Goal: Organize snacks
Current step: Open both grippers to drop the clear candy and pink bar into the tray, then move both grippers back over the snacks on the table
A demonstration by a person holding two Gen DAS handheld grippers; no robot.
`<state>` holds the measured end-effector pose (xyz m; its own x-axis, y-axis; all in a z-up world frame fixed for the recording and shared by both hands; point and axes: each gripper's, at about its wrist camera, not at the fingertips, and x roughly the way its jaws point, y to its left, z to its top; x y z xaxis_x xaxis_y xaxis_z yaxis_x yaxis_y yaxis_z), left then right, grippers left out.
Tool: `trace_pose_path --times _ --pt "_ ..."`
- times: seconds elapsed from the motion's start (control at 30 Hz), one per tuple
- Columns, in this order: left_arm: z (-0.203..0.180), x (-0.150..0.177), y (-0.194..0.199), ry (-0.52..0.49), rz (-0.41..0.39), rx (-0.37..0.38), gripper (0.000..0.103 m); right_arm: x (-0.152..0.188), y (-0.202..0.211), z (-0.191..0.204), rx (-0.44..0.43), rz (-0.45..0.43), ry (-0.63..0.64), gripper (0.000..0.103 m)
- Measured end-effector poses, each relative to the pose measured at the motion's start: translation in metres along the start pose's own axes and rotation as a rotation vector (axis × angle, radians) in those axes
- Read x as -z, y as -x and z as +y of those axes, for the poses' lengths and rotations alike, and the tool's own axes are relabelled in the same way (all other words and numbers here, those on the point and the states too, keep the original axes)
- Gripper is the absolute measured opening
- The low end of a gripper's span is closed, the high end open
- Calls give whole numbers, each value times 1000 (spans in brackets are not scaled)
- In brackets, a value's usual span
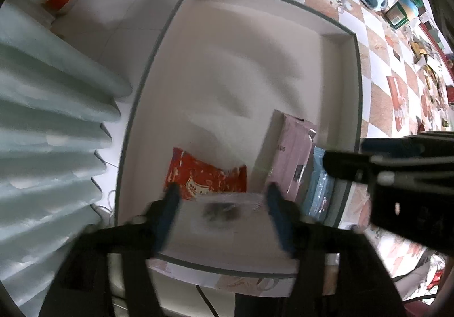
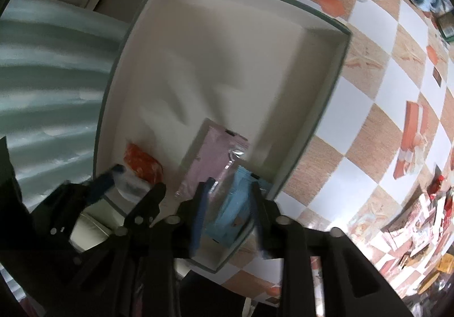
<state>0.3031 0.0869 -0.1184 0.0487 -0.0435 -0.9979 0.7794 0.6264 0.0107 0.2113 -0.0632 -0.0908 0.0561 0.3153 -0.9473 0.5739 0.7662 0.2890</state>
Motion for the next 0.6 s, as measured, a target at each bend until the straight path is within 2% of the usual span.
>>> trace_pose_path --times 0.03,0.1,0.37,0.4,0.43,0.47,0.6 --pt "0 0 2 1 -14 -7 80 2 2 -4 6 -12 -12 79" --pt "-4 -1 5 -2 -17 -7 80 5 8 -11 15 -35 -25 79" --pt "-25 17 14 -64 -23 6 80 29 17 -68 4 -27 -160 80" --pt "-30 18 14 -77 -21 10 80 33 17 -76 4 -24 -177 83" --pt "-36 19 14 -94 -17 16 80 40 18 -86 6 -23 -196 95" --pt "-41 20 14 -107 -14 19 80 45 19 -95 7 -23 -216 100" --pt "-66 27 19 -169 -16 27 80 68 20 -128 -1 -30 -293 102"
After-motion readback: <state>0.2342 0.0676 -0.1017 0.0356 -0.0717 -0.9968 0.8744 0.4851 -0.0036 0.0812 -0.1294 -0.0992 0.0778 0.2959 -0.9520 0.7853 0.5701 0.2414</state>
